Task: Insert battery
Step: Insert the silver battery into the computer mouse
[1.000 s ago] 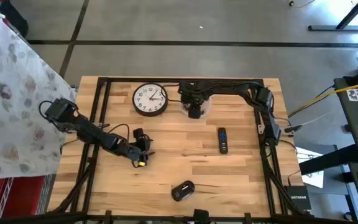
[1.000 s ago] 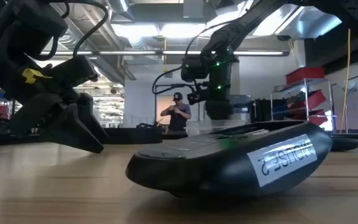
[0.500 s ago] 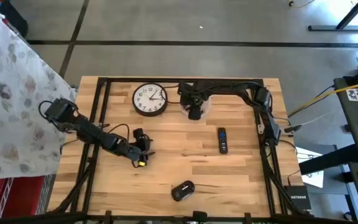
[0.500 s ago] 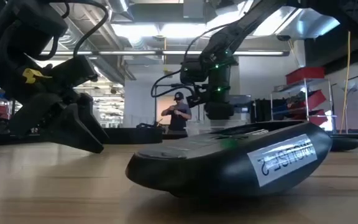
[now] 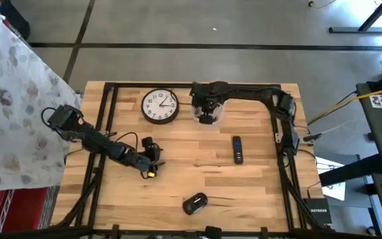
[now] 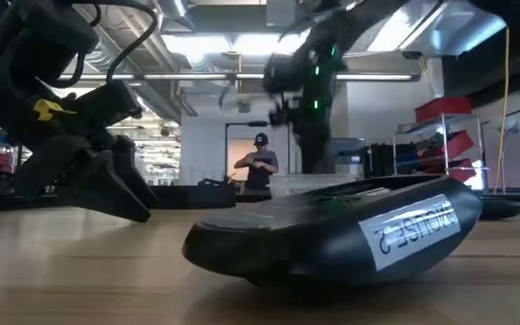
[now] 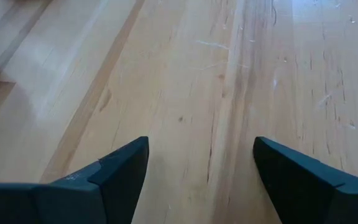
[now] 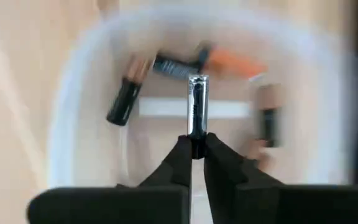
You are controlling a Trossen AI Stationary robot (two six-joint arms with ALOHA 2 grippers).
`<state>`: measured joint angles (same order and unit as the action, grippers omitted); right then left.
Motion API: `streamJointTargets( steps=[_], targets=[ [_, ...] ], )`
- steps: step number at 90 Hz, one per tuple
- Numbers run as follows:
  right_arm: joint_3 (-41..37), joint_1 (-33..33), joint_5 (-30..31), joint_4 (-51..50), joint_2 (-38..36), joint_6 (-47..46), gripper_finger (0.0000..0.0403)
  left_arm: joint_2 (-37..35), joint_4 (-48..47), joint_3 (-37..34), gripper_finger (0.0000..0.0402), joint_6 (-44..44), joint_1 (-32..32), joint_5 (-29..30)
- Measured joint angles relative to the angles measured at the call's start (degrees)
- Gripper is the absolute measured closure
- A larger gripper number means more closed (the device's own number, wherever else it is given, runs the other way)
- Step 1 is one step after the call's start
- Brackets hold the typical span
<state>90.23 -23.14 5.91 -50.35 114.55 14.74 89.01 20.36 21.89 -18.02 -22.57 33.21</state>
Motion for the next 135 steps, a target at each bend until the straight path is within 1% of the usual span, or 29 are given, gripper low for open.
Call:
streamJointTargets(
  steps=[14, 24, 41, 52, 57, 62, 72, 78, 85, 92, 101, 116, 127, 135],
  targets=[
    [-0.3, 1.5, 0.6, -1.6, -3.6, -1.4, 0.0402, 0.0, -0.1, 0.0, 0.0126, 0.0, 0.0, 0.0],
    [0.0, 4.7, 0.8, -2.7, -6.7, -2.5, 0.0402, 0.0, -0.3, 0.0, 0.0126, 0.0, -0.1, 0.0],
    [-0.1, 14.7, 0.6, -5.8, -9.8, -7.4, 0.0402, 0.0, -0.2, 0.0, 0.0126, -0.6, -1.3, 0.1],
    [-0.1, 22.7, 0.5, -8.7, -10.2, -13.1, 0.0403, 0.0, 0.2, 0.4, 0.0126, -1.3, -4.7, -0.9],
    [-0.1, 26.5, -0.1, -9.4, -10.1, -16.2, 0.0403, 0.0, 2.9, 0.9, 0.0126, -1.4, -7.1, -2.7],
    [-0.1, 30.3, -1.3, -9.9, -10.2, -19.6, 0.0403, 0.0, 7.4, 1.5, 0.0126, -1.1, -9.8, -4.2],
    [-0.1, 37.8, -1.9, -9.7, -10.2, -26.8, 0.0403, 0.0, 16.6, 3.7, 0.0126, 0.1, -15.1, -4.7],
    [-0.1, 41.8, -1.0, -9.7, -10.2, -31.5, 0.0403, 0.3, 20.2, 5.8, 0.0126, -1.6, -16.8, -4.8],
    [-0.1, 45.8, 1.2, -9.6, -10.2, -36.9, 0.0403, 2.0, 21.2, 9.1, 0.0126, -4.1, -17.9, -4.8],
    [-0.1, 49.1, 4.0, -9.5, -10.2, -41.5, 0.0403, 5.3, 20.9, 13.0, 0.0126, -4.2, -18.4, -5.2],
    [-0.1, 52.4, 7.6, -9.3, -10.2, -46.3, 0.0403, 10.9, 20.4, 19.7, 0.0126, -1.8, -18.9, -5.2],
    [1.6, 55.5, 10.6, -9.3, -10.2, -49.4, 0.0403, 20.6, 11.9, 31.9, 0.0126, 3.3, -17.9, -6.3],
    [4.5, 56.5, 12.5, -9.8, -10.2, -50.4, 0.0403, 26.1, 4.8, 39.6, 0.0126, 3.4, -15.8, -6.3],
    [6.7, 57.3, 14.6, -9.8, -10.2, -50.0, 0.0403, 29.4, 1.0, 43.2, 0.0125, 3.2, -14.4, -6.8]
  ],
)
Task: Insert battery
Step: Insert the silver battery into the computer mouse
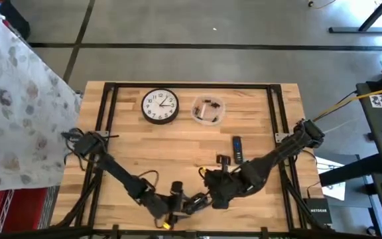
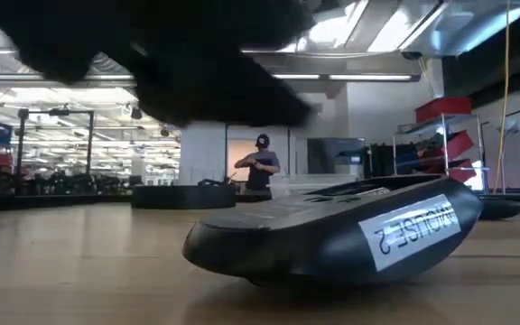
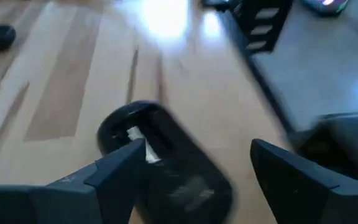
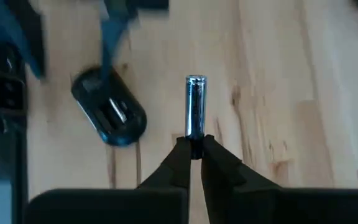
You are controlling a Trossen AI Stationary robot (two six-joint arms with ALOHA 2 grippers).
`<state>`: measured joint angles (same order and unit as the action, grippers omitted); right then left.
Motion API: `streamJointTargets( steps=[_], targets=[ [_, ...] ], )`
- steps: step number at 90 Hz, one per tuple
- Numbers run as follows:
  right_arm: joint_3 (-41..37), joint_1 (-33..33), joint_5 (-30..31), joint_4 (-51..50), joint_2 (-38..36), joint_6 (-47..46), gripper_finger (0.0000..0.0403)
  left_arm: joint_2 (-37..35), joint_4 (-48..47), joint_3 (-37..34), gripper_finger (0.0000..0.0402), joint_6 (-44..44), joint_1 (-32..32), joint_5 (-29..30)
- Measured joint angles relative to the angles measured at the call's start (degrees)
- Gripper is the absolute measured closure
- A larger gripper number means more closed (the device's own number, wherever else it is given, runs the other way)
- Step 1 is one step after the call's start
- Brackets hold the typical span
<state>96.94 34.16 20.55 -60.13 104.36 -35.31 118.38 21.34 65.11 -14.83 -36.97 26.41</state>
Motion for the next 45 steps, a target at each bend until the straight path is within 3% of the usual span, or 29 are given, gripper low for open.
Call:
streamJointTargets(
  steps=[16, 32, 45],
  targets=[
    [2.9, 0.5, 1.9, 0.1, 0.0, 1.3, 0.0398, 3.3, -4.2, 3.1, 0.0121, -2.9, 1.9, -0.1],
    [2.3, 0.2, 0.7, 0.0, 0.0, 1.3, 0.04, 2.8, -9.9, 3.1, 0.0121, -2.0, 4.4, 7.1],
    [2.1, -0.7, -0.1, 0.0, 0.8, 1.4, 0.0401, 1.8, -14.4, 2.9, 0.0121, 0.8, 6.4, 8.6]
  ],
)
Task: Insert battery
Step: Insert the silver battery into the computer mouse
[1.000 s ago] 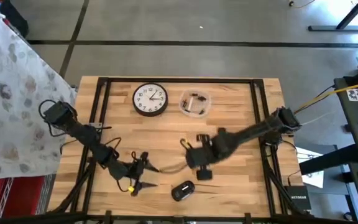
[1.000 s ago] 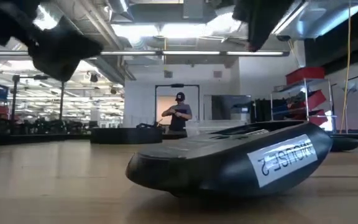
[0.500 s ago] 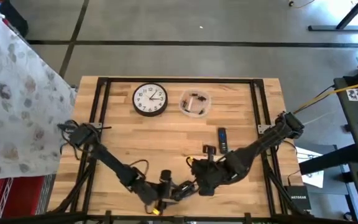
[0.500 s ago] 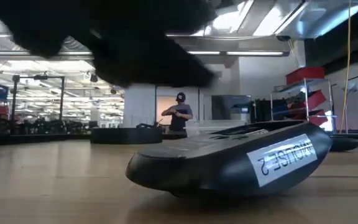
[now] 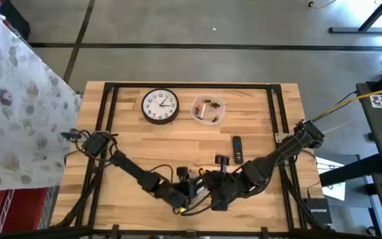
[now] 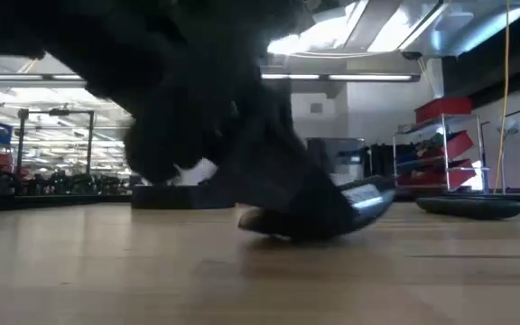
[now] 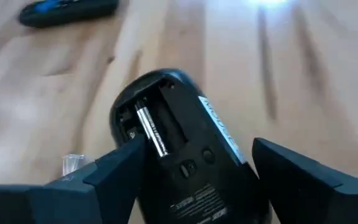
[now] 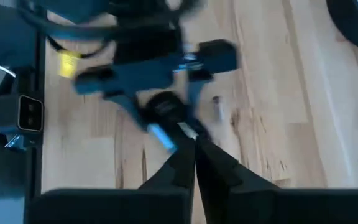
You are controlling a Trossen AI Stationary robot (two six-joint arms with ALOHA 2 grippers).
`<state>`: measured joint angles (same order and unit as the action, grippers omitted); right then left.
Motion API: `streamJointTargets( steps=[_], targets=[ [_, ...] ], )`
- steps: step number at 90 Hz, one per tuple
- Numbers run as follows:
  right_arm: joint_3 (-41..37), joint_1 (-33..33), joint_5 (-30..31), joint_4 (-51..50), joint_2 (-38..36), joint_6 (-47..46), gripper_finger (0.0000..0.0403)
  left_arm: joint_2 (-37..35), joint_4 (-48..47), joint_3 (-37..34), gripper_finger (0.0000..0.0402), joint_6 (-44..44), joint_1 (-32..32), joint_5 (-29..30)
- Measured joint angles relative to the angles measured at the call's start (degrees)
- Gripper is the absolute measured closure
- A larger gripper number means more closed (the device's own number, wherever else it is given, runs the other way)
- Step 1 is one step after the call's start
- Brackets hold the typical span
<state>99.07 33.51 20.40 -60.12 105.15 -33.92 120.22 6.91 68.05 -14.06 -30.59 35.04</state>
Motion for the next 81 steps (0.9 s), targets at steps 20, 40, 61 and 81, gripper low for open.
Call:
streamJointTargets(
  steps=[20, 40, 61, 81],
  targets=[
    [-2.7, -2.3, 1.1, 2.1, 2.2, 3.1, 0.0402, -4.3, -10.3, -0.2, 0.0121, 1.0, 0.6, 0.3],
    [-12.1, -7.9, 2.3, 10.5, 2.5, 10.1, 0.0402, -12.0, -21.1, -0.2, 0.0121, -3.2, -2.5, 0.2],
    [-23.5, -18.7, -2.9, 37.3, 2.6, 19.3, 0.0402, -21.0, -54.1, -0.8, 0.0121, -25.0, -7.5, 7.9],
    [-26.9, -24.4, -9.0, 50.4, 4.1, 20.3, 0.0357, -29.7, -59.8, -15.5, 0.0121, -40.5, -6.4, 8.6]
  ],
)
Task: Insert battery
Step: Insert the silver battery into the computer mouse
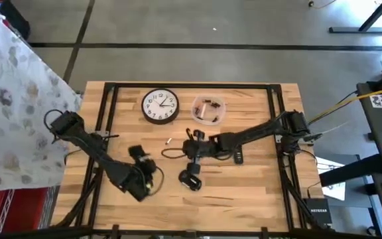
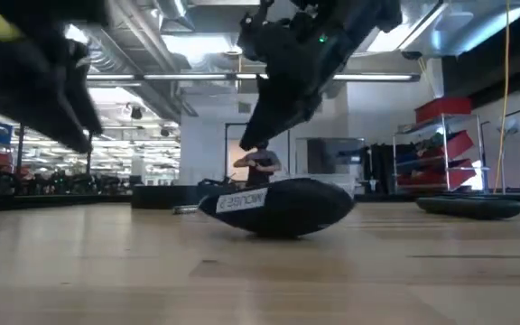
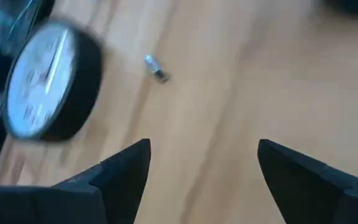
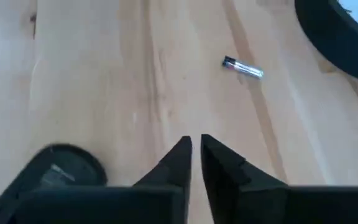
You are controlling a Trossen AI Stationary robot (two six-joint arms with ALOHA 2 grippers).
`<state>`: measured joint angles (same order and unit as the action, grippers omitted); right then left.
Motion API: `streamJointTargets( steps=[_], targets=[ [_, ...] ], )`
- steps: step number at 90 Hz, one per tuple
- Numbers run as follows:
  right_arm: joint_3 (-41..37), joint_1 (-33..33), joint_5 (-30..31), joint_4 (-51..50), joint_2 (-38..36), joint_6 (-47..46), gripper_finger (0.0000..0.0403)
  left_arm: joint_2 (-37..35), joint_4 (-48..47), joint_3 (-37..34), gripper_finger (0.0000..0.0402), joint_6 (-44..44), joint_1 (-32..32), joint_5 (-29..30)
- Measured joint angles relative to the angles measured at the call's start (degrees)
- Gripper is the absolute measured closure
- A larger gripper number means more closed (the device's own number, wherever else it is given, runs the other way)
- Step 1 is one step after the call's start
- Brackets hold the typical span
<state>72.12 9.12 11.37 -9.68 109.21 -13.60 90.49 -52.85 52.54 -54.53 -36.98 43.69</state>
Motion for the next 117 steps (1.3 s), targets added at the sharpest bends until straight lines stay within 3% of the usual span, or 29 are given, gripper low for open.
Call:
streamJointTargets(
  steps=[9, 18, 33, 54, 65, 77, 90, 117],
  targets=[
    [0.0, -0.3, 0.0, 3.5, 1.0, 0.3, 0.0318, -2.8, 10.2, -8.3, 0.0121, 2.4, 3.8, -1.8],
    [0.0, -0.2, -0.1, 4.7, 1.2, 0.2, 0.0285, -3.6, 21.4, -15.4, 0.0121, 10.2, 9.2, -7.5],
    [0.0, 1.4, 0.0, 7.0, 1.2, -3.7, 0.0263, -4.2, 31.2, -20.0, 0.0122, 18.8, 16.9, -12.6],
    [0.1, 3.5, 5.1, 13.5, 2.4, -4.8, 0.0264, -4.6, 33.4, -20.1, 0.0122, 22.7, 25.7, -17.3],
    [0.0, 4.1, 5.6, 13.6, 2.9, -5.3, 0.0264, -6.5, 27.9, -19.2, 0.0122, 21.5, 26.5, -12.3],
    [0.0, 4.7, 5.6, 13.0, 3.7, -7.0, 0.0264, -10.3, 12.4, -17.9, 0.013, 17.2, 27.2, -5.3],
    [0.0, 4.9, 6.1, 13.5, 4.4, -7.3, 0.0264, -13.7, 0.1, -18.0, 0.0181, 12.1, 33.3, -4.1],
    [0.0, 5.1, 5.7, 17.7, 4.7, -7.4, 0.0265, -14.2, 6.4, -18.7, 0.0376, 23.1, 49.5, -0.7]
  ],
)
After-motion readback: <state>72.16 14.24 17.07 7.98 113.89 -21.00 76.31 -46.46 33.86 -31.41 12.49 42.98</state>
